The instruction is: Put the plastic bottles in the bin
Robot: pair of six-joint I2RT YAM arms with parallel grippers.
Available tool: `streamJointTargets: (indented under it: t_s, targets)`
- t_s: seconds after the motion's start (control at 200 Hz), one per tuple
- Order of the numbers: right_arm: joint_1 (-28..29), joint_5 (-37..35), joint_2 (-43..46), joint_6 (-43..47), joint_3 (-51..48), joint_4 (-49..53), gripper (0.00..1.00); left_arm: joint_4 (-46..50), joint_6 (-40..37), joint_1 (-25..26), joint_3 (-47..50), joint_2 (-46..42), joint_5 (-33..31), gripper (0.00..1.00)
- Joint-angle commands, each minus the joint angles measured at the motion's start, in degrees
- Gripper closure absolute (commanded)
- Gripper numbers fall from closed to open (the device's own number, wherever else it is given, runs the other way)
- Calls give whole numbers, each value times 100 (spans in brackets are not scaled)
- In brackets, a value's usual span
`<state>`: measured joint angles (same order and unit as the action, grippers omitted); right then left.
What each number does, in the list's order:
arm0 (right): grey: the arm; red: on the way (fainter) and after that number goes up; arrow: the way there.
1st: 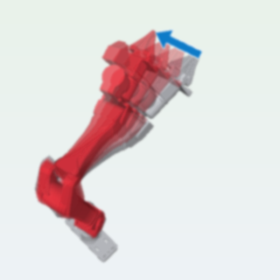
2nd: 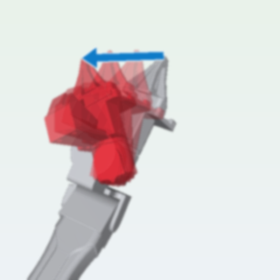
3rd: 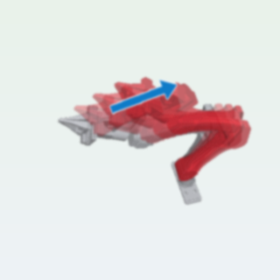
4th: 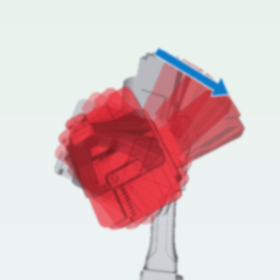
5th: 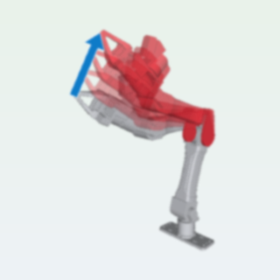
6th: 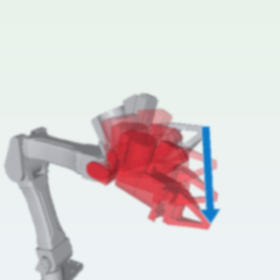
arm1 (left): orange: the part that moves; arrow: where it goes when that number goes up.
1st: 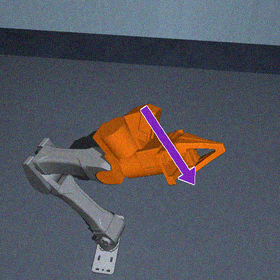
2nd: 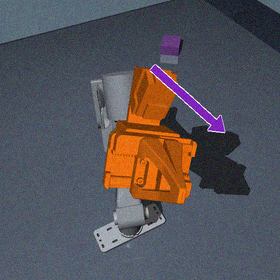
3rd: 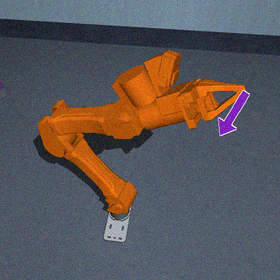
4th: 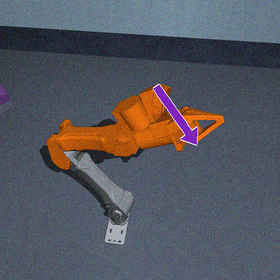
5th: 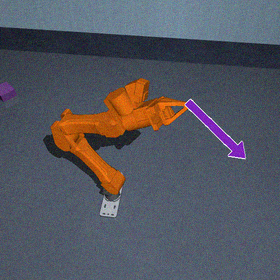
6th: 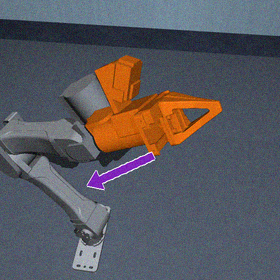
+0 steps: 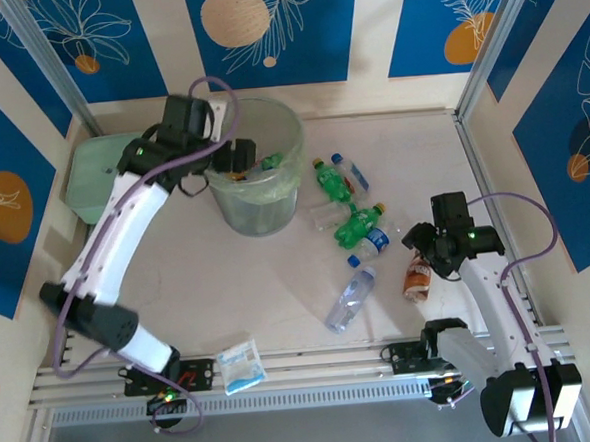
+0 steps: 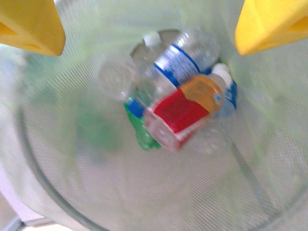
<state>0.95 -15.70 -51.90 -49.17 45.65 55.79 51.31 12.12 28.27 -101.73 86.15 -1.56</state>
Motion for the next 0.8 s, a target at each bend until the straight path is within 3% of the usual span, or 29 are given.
streamJointTargets:
  t_s: [0.0,0.155,0.4,0.795]
  targets:
    - [-221,-162,-48,-122,-89,301,26,-266,83,443,857,-711,96,10]
    - [-467,-209,-232,-231,-222,279,24,-332,406,939,2013,-1742,29,11]
    - [-704,511,-588,-22,-742,-469,24,-542,997,1197,3360,-2878,208,13]
    - [-51,702,-1216,-120,-918,-930,23,-822,1078,1237,4452,-2883,139,16]
